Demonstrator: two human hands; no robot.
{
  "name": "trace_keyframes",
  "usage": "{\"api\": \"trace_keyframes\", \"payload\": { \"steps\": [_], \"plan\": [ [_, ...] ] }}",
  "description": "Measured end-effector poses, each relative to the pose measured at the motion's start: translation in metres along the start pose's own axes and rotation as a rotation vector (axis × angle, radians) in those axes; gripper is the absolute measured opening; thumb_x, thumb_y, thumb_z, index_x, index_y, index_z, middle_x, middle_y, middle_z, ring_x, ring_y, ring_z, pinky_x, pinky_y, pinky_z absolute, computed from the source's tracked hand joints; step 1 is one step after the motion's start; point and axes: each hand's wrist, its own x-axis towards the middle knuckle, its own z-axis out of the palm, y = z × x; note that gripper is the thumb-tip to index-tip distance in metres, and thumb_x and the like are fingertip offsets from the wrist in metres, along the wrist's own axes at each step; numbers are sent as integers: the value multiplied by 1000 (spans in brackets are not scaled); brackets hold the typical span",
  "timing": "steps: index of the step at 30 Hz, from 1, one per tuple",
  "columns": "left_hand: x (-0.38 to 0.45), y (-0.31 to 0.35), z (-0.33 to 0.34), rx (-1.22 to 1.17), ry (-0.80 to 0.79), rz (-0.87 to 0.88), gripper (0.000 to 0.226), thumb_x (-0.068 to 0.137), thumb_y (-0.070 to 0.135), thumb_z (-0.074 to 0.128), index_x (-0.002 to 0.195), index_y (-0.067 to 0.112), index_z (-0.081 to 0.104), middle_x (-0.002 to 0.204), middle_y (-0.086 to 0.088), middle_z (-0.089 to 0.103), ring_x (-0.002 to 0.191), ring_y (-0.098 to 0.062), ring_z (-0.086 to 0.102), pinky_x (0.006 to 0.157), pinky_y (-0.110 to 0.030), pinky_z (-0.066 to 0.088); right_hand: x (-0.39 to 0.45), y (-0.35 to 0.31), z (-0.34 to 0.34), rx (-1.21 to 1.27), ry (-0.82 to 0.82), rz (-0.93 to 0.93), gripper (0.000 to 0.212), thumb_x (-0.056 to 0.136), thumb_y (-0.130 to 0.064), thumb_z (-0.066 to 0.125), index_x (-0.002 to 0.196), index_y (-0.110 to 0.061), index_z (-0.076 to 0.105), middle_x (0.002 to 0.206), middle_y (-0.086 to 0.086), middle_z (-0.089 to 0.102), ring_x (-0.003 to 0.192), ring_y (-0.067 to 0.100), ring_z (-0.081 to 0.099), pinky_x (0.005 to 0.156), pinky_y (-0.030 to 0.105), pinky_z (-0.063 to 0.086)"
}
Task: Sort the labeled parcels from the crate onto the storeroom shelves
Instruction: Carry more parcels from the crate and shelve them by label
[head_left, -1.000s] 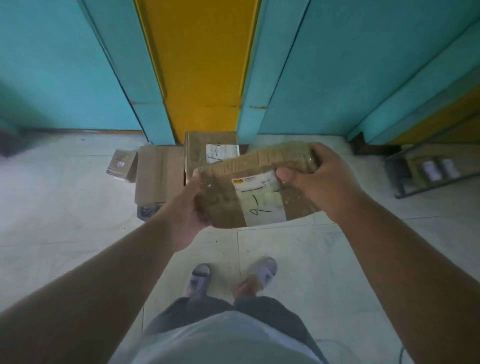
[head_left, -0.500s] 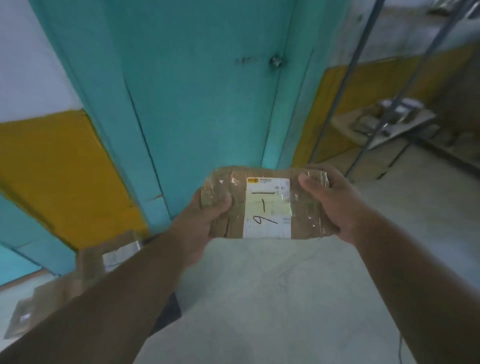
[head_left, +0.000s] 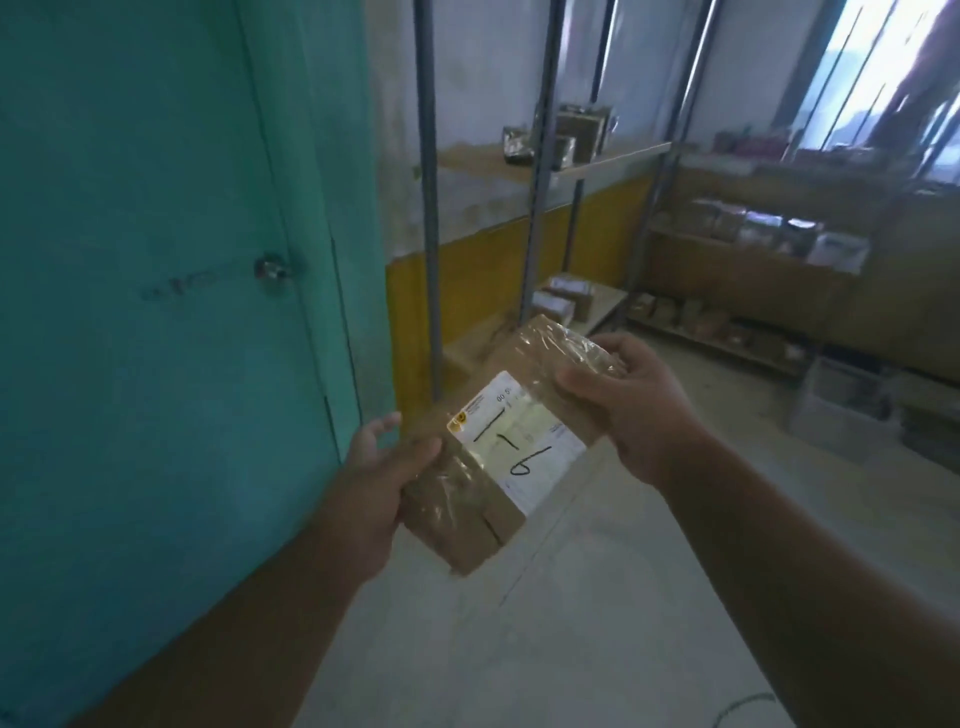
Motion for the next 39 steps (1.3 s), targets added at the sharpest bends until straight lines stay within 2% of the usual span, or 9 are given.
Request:
{"api": "trace_keyframes", "payload": {
  "steps": [3, 8, 12, 15, 19, 23, 28, 33, 39],
  "plan": [
    [70, 6, 54, 192, -192, -65, 52, 65, 23, 79, 115, 30, 66, 107, -11, 76, 87, -27, 75, 72, -41, 59, 56, -14, -34, 42, 83, -33, 40, 79, -4, 80, 114, -13, 63, 109, 15, 70, 78, 25, 76, 61, 34, 58],
    [162, -13, 173, 171, -192, -11, 21, 81, 29, 77, 101, 31, 74, 101, -4, 78, 95, -31, 74, 88, -60, 55, 123, -13, -105, 140, 305, -182, 59, 85, -14, 76, 135, -24, 46, 118, 8, 67, 96, 24, 74, 72, 40, 61],
    [211, -35, 292, 28, -226, -2, 24, 90, 32, 71, 114, 28, 68, 103, -2, 77, 93, -25, 75, 83, -53, 60, 166, 3, -167, 32, 322, -197, 60, 94, -10, 65, 144, -32, 38, 121, 4, 69, 99, 21, 73, 65, 34, 61],
    [253, -42, 370, 50, -341, 20, 22, 91, 29, 70, 113, 25, 66, 103, -4, 77, 95, -27, 74, 87, -55, 58, 212, -8, -242, -109, 390, -275, 55, 92, -19, 67, 138, -39, 44, 119, -4, 70, 104, 19, 71, 80, 46, 61],
    [328, -8, 466, 155, -470, 84, 52, 75, 45, 74, 121, 28, 57, 112, -4, 75, 99, -26, 73, 89, -54, 57, 275, -47, -338, -222, 266, -235, 53, 91, -23, 71, 136, -36, 48, 117, -3, 71, 101, 20, 72, 76, 47, 62],
    [395, 38, 550, 157, -336, 160, 36, 87, 41, 73, 117, 27, 59, 93, -5, 78, 85, -29, 76, 78, -58, 59, 349, -81, -384, -171, 138, -197, 54, 90, -24, 73, 135, -41, 48, 114, -5, 73, 98, 21, 74, 74, 50, 62],
    [480, 85, 611, 76, -163, 357, 31, 91, 32, 70, 118, 21, 60, 100, -6, 77, 85, -26, 76, 78, -54, 61, 461, -120, -411, -87, 18, -277, 44, 97, -23, 65, 134, -42, 51, 115, -4, 73, 100, 22, 73, 76, 50, 62],
    [571, 120, 639, 184, -82, 469, 58, 66, 67, 71, 114, 36, 61, 102, 4, 77, 91, -23, 75, 88, -53, 57, 579, -147, -417, -148, 38, -415, 38, 95, -25, 68, 127, -39, 56, 108, -10, 74, 96, 13, 74, 75, 38, 62],
    [665, 164, 656, 678, -26, 774, 27, 89, 45, 67, 112, 31, 64, 102, 10, 72, 83, 2, 69, 65, -11, 52, 707, -186, -421, -132, -8, -426, 30, 94, -27, 69, 120, -37, 57, 106, -7, 75, 92, 16, 75, 70, 39, 62]
  ]
}}
